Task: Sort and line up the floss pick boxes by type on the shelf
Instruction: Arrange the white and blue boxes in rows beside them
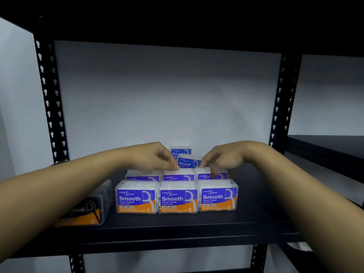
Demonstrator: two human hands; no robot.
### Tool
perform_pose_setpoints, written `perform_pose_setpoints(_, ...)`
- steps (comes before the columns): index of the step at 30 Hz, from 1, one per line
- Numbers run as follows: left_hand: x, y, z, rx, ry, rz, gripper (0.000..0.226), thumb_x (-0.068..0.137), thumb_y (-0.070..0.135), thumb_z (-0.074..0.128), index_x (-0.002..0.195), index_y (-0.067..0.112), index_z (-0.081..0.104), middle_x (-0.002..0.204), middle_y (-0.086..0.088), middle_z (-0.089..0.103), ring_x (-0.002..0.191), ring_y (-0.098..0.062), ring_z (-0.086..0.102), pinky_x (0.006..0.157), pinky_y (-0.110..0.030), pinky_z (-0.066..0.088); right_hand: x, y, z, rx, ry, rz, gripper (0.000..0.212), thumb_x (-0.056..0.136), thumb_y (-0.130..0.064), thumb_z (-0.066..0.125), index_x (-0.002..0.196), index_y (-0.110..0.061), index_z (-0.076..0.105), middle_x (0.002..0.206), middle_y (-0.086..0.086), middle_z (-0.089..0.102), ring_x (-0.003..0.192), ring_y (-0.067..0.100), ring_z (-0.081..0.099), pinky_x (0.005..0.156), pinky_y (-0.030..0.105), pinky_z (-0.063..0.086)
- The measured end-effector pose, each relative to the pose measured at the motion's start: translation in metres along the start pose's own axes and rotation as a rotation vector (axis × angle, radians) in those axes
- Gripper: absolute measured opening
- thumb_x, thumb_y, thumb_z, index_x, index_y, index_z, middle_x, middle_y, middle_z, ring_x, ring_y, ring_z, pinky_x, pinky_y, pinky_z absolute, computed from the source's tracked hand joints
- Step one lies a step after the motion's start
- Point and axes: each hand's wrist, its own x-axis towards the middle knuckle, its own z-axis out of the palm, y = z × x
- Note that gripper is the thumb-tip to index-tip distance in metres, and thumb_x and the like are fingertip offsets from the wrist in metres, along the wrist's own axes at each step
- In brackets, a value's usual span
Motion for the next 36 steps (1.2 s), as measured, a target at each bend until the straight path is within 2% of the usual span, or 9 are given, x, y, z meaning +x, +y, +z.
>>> perform_pose_setpoints(2, -0.006, 0.001, 0.002, -0.001, 0.001, -0.027, 0.029, 0.098, 0.042, 0.057, 0.119, 0.027, 0.072, 0.118, 0.013, 0.073, 0.116, -0.012, 0.066, 0.093, -0.031, 0.058, -0.001, -0.002, 0.001, -0.02, 0.035, -0.007, 0.032, 0.099, -0.019, 0.067, 0.131, -0.025, 0.062, 0.138, 0.002, 0.064, 0.124, 0.025, 0.064, 0.099, 0.048, 0.058)
perform_pose_setpoints(4, -0.017, 0.006, 0.0, 0.184, 0.089, -0.013, 0.037, 0.098, 0.048, 0.053, 0.123, 0.027, 0.07, 0.12, 0.013, 0.071, 0.109, -0.01, 0.066, 0.088, -0.024, 0.055, -0.006, -0.004, 0.003, -0.092, 0.151, -0.033, 0.036, 0.098, -0.029, 0.068, 0.133, -0.028, 0.06, 0.137, -0.002, 0.064, 0.12, 0.019, 0.064, 0.098, 0.039, 0.058)
perform_pose_setpoints(6, -0.031, 0.011, -0.003, 0.296, 0.19, -0.003, 0.042, 0.099, 0.05, 0.051, 0.127, 0.025, 0.068, 0.122, 0.01, 0.07, 0.106, -0.008, 0.065, 0.089, -0.027, 0.055, -0.014, -0.005, 0.006, -0.132, 0.301, -0.077, 0.041, 0.097, -0.04, 0.067, 0.137, -0.031, 0.059, 0.134, -0.007, 0.065, 0.118, 0.014, 0.064, 0.094, 0.033, 0.057)
perform_pose_setpoints(9, -0.052, 0.014, 0.002, 0.275, 0.216, -0.05, 0.042, 0.099, 0.053, 0.048, 0.128, 0.029, 0.065, 0.125, 0.011, 0.068, 0.107, -0.007, 0.064, 0.093, -0.033, 0.056, -0.02, -0.007, 0.018, -0.085, 0.409, -0.156, 0.04, 0.101, -0.044, 0.06, 0.139, -0.035, 0.057, 0.134, -0.011, 0.064, 0.119, 0.013, 0.061, 0.091, 0.032, 0.057)
perform_pose_setpoints(13, -0.061, 0.019, 0.023, 0.452, 0.226, -0.167, 0.057, 0.096, 0.067, 0.039, 0.137, 0.032, 0.056, 0.137, 0.005, 0.061, 0.115, -0.014, 0.062, 0.094, -0.038, 0.055, -0.018, -0.012, 0.037, -0.084, 0.413, -0.136, 0.038, 0.104, -0.051, 0.049, 0.139, -0.039, 0.056, 0.135, -0.01, 0.063, 0.113, 0.012, 0.064, 0.083, 0.028, 0.056)
perform_pose_setpoints(19, -0.052, 0.022, 0.053, 0.519, 0.281, -0.18, 0.064, 0.096, 0.07, 0.028, 0.133, 0.025, 0.054, 0.135, 0.0, 0.06, 0.119, -0.018, 0.058, 0.099, -0.044, 0.051, -0.009, -0.016, 0.056, -0.146, 0.389, -0.077, 0.045, 0.105, -0.059, 0.037, 0.14, -0.038, 0.056, 0.145, -0.009, 0.061, 0.115, 0.01, 0.064, 0.096, 0.033, 0.054)
perform_pose_setpoints(25, -0.046, 0.016, 0.059, 0.415, 0.336, -0.163, 0.066, 0.095, 0.071, 0.022, 0.13, 0.026, 0.055, 0.13, 0.002, 0.061, 0.114, -0.015, 0.059, 0.097, -0.043, 0.052, -0.013, -0.023, 0.058, -0.082, 0.381, -0.051, 0.049, 0.107, -0.056, 0.033, 0.147, -0.034, 0.051, 0.15, -0.009, 0.056, 0.104, 0.004, 0.056, 0.082, 0.024, 0.048)
perform_pose_setpoints(30, -0.044, 0.013, 0.061, 0.429, 0.386, -0.148, 0.061, 0.095, 0.072, 0.019, 0.116, 0.028, 0.057, 0.116, 0.008, 0.064, 0.101, -0.012, 0.061, 0.095, -0.044, 0.051, -0.014, -0.028, 0.069, -0.068, 0.407, -0.09, 0.047, 0.106, -0.06, 0.03, 0.142, -0.04, 0.053, 0.142, -0.009, 0.062, 0.111, 0.009, 0.062, 0.093, 0.03, 0.05)
perform_pose_setpoints(36, -0.046, 0.012, 0.067, 0.423, 0.447, -0.135, 0.059, 0.093, 0.072, 0.013, 0.095, 0.029, 0.054, 0.091, 0.01, 0.062, 0.084, -0.011, 0.061, 0.081, -0.041, 0.053, -0.017, -0.036, 0.075, -0.08, 0.408, -0.128, 0.057, 0.096, -0.077, 0.025, 0.113, -0.042, 0.066, 0.117, -0.013, 0.073, 0.098, 0.006, 0.066, 0.082, 0.027, 0.05)
